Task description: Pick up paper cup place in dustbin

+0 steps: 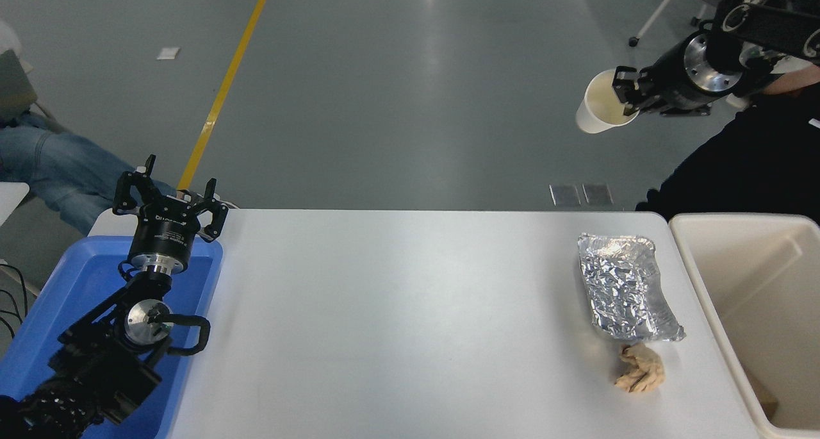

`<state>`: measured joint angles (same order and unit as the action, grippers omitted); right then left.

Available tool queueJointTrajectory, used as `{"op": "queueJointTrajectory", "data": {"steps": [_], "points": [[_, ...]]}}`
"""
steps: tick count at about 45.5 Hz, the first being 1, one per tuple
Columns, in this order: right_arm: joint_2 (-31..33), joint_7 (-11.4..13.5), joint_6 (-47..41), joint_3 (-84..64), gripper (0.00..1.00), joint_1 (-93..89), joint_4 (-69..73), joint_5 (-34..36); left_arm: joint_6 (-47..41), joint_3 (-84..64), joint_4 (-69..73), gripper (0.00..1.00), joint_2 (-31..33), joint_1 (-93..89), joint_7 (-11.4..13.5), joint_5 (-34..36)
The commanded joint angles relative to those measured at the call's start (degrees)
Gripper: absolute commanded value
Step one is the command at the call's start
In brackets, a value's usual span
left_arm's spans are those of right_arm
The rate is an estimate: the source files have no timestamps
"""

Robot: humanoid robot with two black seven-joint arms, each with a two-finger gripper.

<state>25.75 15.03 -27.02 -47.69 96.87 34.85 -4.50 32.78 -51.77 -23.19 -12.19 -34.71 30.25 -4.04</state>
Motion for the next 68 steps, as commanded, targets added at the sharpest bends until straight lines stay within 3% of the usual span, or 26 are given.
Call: {"op": "queueJointTrajectory", "data": {"steps": [1, 18, 45, 47, 56, 58, 60, 61, 68], "points": [[3.25, 0.09, 8.55, 4.0, 0.0, -14.85, -14.54, 2.47, 0.0, 0.0, -0.01, 0.99, 0.06, 0.0, -0.02, 0.0], [3.25, 0.18, 23.23, 8.75, 0.0, -38.23, -27.9, 9.33, 0.0, 0.0, -0.01, 0.99, -0.03, 0.0, -0.02, 0.0], [2.55, -0.18, 27.63, 18.42, 0.0, -60.39, -30.02, 9.42, 0.0, 0.0, -0.01, 0.99, -0.03, 0.0, -0.02, 0.0], [2.28, -0.18, 27.63, 18.42, 0.1, -60.39, -30.02, 9.42, 0.0, 0.0, -0.01, 0.99, -0.03, 0.0, -0.02, 0.0], [1.32, -0.18, 27.98, 18.33, 0.33, -59.69, -30.01, 9.42, 0.0, 0.0, -0.01, 0.99, -0.03, 0.0, -0.02, 0.0], [1.23, -0.18, 27.98, 18.25, 0.57, -59.17, -29.93, 9.42, 0.0, 0.0, -0.01, 0.99, -0.03, 0.0, -0.02, 0.0], [1.23, -0.18, 27.98, 17.89, 0.95, -58.11, -29.84, 9.33, 0.0, 0.0, -0.01, 0.99, -0.03, 0.0, -0.02, 0.0], [1.31, -0.09, 27.98, 17.81, 1.0, -57.41, -29.67, 9.33, 0.0, 0.0, -0.01, 0.99, -0.03, 0.0, 0.07, 0.0], [1.14, -0.09, 27.37, 17.63, 1.0, -54.25, -27.47, 9.42, 0.0, 0.0, -0.01, 0.99, -0.03, 0.0, -0.02, 0.0]]}}
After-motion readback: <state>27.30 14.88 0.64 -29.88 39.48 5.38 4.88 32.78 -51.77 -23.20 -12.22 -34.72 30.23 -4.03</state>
